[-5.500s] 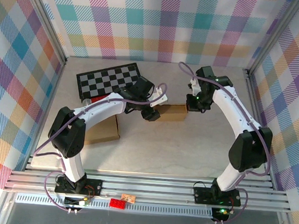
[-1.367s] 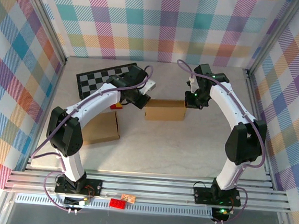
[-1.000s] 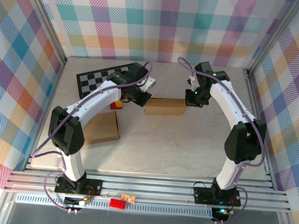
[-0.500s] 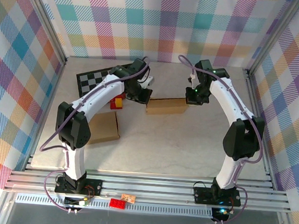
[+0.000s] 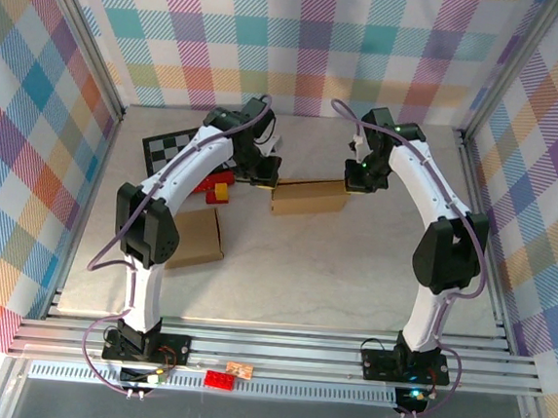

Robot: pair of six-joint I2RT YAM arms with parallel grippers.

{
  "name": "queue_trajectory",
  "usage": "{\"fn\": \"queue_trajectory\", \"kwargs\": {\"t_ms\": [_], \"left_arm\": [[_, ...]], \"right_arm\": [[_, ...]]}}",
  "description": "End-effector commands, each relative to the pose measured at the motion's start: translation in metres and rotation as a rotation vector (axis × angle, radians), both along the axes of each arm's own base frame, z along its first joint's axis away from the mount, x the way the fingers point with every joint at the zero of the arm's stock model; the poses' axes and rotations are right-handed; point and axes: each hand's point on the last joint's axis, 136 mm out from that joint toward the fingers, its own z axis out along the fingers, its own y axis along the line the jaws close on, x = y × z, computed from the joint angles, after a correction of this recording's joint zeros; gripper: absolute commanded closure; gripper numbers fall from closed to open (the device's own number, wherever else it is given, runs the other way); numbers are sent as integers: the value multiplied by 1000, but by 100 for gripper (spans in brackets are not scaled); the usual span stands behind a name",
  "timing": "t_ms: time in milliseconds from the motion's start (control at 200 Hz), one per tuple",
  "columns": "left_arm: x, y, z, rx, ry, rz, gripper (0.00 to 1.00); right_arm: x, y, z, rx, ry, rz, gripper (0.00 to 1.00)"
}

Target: Fold the paper box

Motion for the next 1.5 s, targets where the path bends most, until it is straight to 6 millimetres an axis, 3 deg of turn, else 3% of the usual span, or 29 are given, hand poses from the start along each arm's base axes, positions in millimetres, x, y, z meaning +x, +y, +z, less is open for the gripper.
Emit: {"fn": "queue_trajectory", "kwargs": {"t_ms": [0, 760, 1495], "left_arm": [[-12, -3, 1, -34, 106, 21, 100], [-2, -2, -15, -64, 157, 68, 100], [-7, 9, -34, 4, 135, 15, 100]], "right_arm": [[-3, 5, -1, 29, 41, 22, 100], [0, 7, -6, 40, 58, 23, 100], [2, 6, -6, 30, 47, 15, 100]]}}
